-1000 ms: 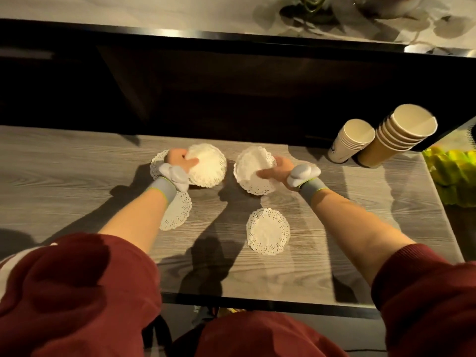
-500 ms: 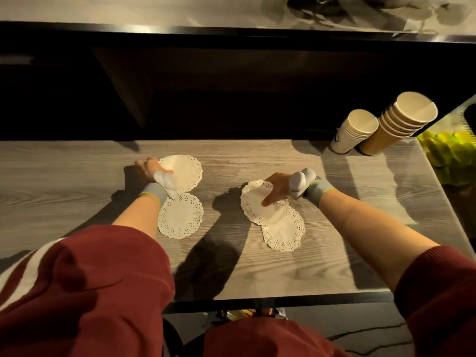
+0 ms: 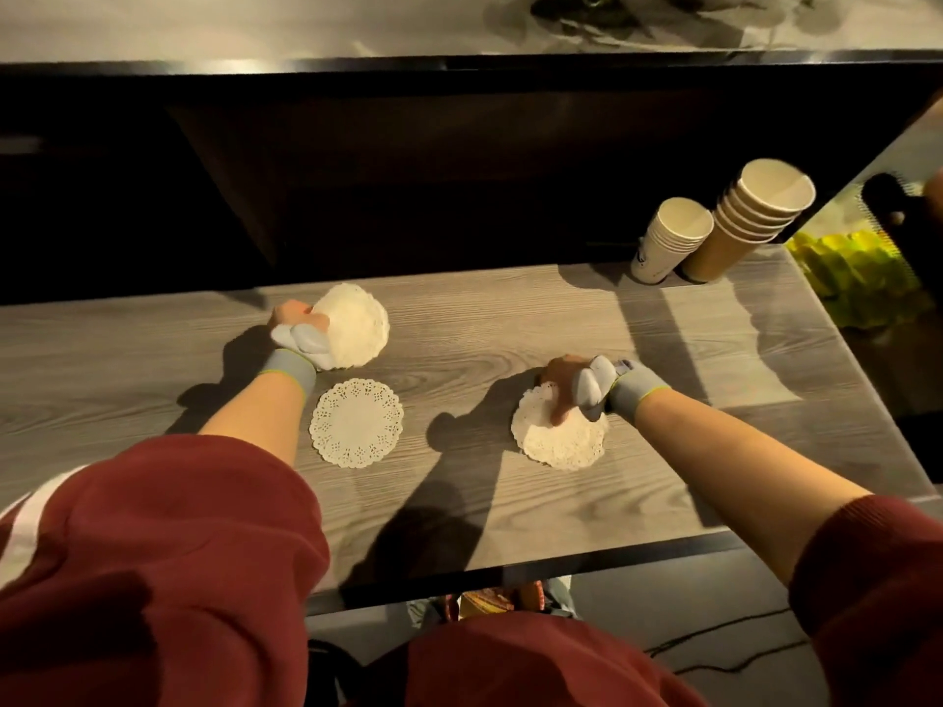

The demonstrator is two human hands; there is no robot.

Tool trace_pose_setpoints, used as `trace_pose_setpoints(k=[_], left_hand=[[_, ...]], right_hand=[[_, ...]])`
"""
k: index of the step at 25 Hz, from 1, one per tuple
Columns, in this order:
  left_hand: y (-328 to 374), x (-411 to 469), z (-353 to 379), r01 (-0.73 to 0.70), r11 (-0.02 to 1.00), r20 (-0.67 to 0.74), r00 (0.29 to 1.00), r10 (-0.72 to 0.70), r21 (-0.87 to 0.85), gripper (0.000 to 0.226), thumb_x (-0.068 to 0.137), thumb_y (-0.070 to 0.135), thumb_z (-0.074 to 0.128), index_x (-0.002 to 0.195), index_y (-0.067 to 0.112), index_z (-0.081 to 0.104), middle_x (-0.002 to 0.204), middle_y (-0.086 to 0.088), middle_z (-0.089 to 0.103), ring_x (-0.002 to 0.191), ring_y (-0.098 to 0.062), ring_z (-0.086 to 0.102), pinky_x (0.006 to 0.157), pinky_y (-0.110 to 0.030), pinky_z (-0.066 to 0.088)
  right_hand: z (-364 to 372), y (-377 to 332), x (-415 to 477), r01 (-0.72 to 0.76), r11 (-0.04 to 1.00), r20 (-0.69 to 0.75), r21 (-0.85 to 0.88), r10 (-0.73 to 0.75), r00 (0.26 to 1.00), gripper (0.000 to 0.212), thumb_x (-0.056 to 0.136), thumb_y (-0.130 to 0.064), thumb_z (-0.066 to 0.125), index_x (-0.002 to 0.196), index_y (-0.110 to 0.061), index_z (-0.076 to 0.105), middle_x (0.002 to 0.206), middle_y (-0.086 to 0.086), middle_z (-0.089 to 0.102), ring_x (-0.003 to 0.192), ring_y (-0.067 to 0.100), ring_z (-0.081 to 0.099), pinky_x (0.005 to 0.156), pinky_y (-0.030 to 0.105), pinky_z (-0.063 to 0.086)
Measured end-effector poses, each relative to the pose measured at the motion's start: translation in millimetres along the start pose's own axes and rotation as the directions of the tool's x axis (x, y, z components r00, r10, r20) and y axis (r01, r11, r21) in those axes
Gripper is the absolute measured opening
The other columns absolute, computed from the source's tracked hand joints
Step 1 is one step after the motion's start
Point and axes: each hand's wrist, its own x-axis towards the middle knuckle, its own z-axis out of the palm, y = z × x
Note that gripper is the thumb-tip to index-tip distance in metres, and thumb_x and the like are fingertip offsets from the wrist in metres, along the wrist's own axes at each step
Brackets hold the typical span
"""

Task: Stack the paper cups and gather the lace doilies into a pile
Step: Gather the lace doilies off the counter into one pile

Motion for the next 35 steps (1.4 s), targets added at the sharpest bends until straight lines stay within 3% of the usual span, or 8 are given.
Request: trace_pose_setpoints(k=[6, 10, 14, 17, 20, 24, 28, 35], left_hand=[[10.8, -19.2, -17.2, 0.124, 0.846, 0.209, 0.978, -0.016, -0.518, 0.047, 0.089, 0.009, 0.058, 0.133, 0.002, 0.046, 0.142, -0.013, 0.048, 0.131, -0.028, 0.046, 0.103, -0.030, 0.037], [-12.8, -32.2, -16.0, 0.100, 0.994, 0.455, 0.888, -0.065, -0.052, 0.050, 0.079, 0.015, 0.071, 0.122, -0.001, 0.052, 0.133, -0.016, 0.053, 0.127, -0.025, 0.047, 0.106, -0.033, 0.037], [-26.4, -53.0, -2.0, -0.168, 0.856, 0.435, 0.897, -0.072, 0.488, 0.036, 0.080, 0.027, 0.070, 0.107, 0.004, 0.061, 0.120, -0.020, 0.054, 0.112, -0.033, 0.053, 0.089, -0.033, 0.040], [-38.9, -56.5, 10.3, -0.164, 0.851, 0.370, 0.928, -0.038, 0.499, 0.037, 0.078, 0.014, 0.071, 0.056, 0.015, 0.041, 0.077, -0.013, 0.054, 0.084, -0.026, 0.048, 0.075, -0.033, 0.039], [-46.0, -57.3, 15.8, -0.168, 0.822, 0.292, 0.957, 0.002, 0.544, 0.052, 0.077, 0.014, 0.071, 0.055, 0.025, 0.025, 0.073, -0.011, 0.036, 0.091, -0.023, 0.031, 0.078, -0.031, 0.027], [-50.0, -57.7, 16.6, -0.137, 0.836, 0.218, 0.976, 0.021, 0.531, 0.056, 0.074, 0.019, 0.076, 0.067, 0.028, 0.021, 0.105, -0.007, 0.009, 0.098, -0.022, 0.013, 0.080, -0.031, 0.015], [-51.2, -53.0, 17.9, -0.097, 0.895, 0.214, 0.977, 0.001, 0.436, 0.038, 0.080, 0.009, 0.069, 0.081, 0.017, 0.031, 0.102, -0.009, 0.032, 0.093, -0.021, 0.030, 0.079, -0.033, 0.025], [-26.8, -57.7, 15.8, -0.117, 0.894, 0.255, 0.967, 0.004, 0.432, 0.037, 0.083, 0.025, 0.065, 0.061, 0.007, 0.042, 0.087, -0.008, 0.046, 0.088, -0.021, 0.040, 0.074, -0.033, 0.029]], right_hand=[[-1.0, -7.0, -17.4, 0.080, 0.974, -0.168, 0.210, -0.045, 0.985, 0.077, 0.070, -0.007, 0.074, 0.138, -0.010, 0.038, 0.130, 0.017, 0.049, 0.118, 0.031, 0.053, 0.088, 0.036, 0.045], [-2.5, -6.8, -24.0, -0.017, 0.962, -0.082, 0.273, 0.040, 0.996, 0.035, 0.063, -0.008, 0.071, 0.088, -0.004, 0.047, 0.095, 0.017, 0.053, 0.088, 0.020, 0.053, 0.065, 0.033, 0.038], [7.1, -5.1, -30.9, -0.047, 0.970, -0.164, 0.237, 0.088, 0.982, 0.013, 0.072, 0.003, 0.060, 0.071, -0.008, 0.054, 0.088, 0.010, 0.037, 0.086, 0.015, 0.033, 0.066, 0.029, 0.030], [12.8, -4.7, -34.0, -0.013, 0.943, -0.189, 0.332, 0.080, 0.979, 0.032, 0.056, -0.002, 0.058, 0.088, -0.002, 0.060, 0.083, 0.013, 0.051, 0.082, 0.016, 0.045, 0.065, 0.030, 0.031], [11.6, 0.3, -25.4, 0.001, 0.927, -0.219, 0.374, 0.088, 0.972, 0.061, 0.057, -0.007, 0.063, 0.116, 0.001, 0.050, 0.105, 0.021, 0.064, 0.098, 0.026, 0.062, 0.064, 0.036, 0.041], [3.5, 2.1, -17.1, 0.024, 0.911, -0.295, 0.411, 0.108, 0.949, 0.034, 0.070, -0.007, 0.067, 0.101, -0.001, 0.054, 0.097, 0.018, 0.061, 0.080, 0.021, 0.053, 0.063, 0.030, 0.036], [-1.7, -2.3, -18.0, 0.067, 0.936, -0.346, 0.344, 0.060, 0.936, 0.015, 0.077, -0.007, 0.065, 0.090, -0.005, 0.059, 0.082, 0.008, 0.046, 0.076, 0.016, 0.038, 0.047, 0.021, 0.023], [-21.5, -16.6, -17.8, 0.080, 0.735, -0.277, 0.673, 0.150, 0.949, 0.016, 0.085, -0.018, 0.053, 0.089, -0.008, 0.065, 0.090, 0.006, 0.058, 0.084, 0.022, 0.053, 0.077, 0.031, 0.041]])
